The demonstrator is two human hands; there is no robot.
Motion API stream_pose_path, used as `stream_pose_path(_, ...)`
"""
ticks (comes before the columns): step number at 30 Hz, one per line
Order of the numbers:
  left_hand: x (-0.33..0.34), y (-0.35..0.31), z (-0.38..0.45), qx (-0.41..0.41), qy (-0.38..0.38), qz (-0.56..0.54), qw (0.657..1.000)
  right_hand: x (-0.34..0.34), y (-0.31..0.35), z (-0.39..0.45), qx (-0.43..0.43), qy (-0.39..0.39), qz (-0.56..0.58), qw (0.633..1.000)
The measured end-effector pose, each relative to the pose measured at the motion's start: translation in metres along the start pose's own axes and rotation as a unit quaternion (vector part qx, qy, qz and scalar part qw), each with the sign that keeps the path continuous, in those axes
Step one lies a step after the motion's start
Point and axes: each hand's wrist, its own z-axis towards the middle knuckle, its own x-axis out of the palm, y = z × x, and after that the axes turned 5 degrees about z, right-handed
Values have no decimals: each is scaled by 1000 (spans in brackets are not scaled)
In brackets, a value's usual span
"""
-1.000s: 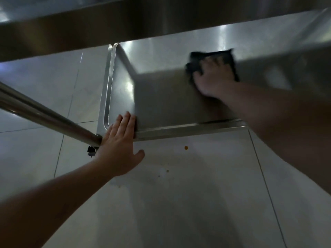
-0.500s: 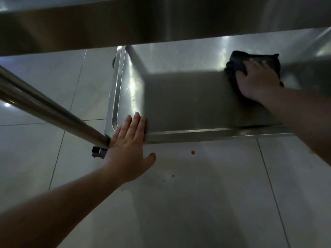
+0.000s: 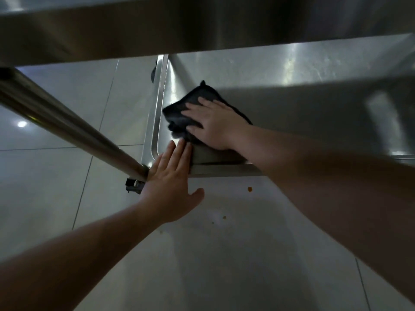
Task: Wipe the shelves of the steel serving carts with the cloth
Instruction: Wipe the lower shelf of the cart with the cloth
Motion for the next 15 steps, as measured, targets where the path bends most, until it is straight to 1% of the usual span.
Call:
stream_pose_path(2, 1, 2, 1, 6, 1, -6, 1000, -9, -33, -27, -22, -5, -12, 1000)
stream_pose_path(3, 2, 3, 1, 8, 0, -4, 1000, -17, -56, -38, -9, -21, -15, 1000)
stream_pose_path(4, 2, 3, 1, 9, 0, -1, 1000, -25, -80, -49, 31, -48, -13, 998)
stream_pose_path(6, 4, 2, 1, 6, -2, 6, 1000, -39, -124, -68, 170, -105, 2, 980)
stream_pose_path(7, 4, 1, 2, 6, 1, 9, 1000, -43, -137, -75, 245, -118, 10, 962)
stream_pose_path(8, 4, 0, 2, 3, 3, 13, 1000, -44, -143, -80, 301, -119, 15, 946)
stream_pose_path(9, 4, -2, 1, 0, 5, 18, 1000, -41, -140, -82, 331, -115, 17, 936)
stream_pose_path(10, 4, -3, 1, -2, 5, 23, 1000, -36, -130, -82, 338, -113, 22, 934)
stream_pose_path(12, 1, -5, 1, -7, 12, 33, 999, -19, -97, -78, 298, -113, 28, 947)
stream_pose_path(15, -3, -4, 3, -3, 33, 55, 998, 14, -37, -77, 154, -86, -4, 984)
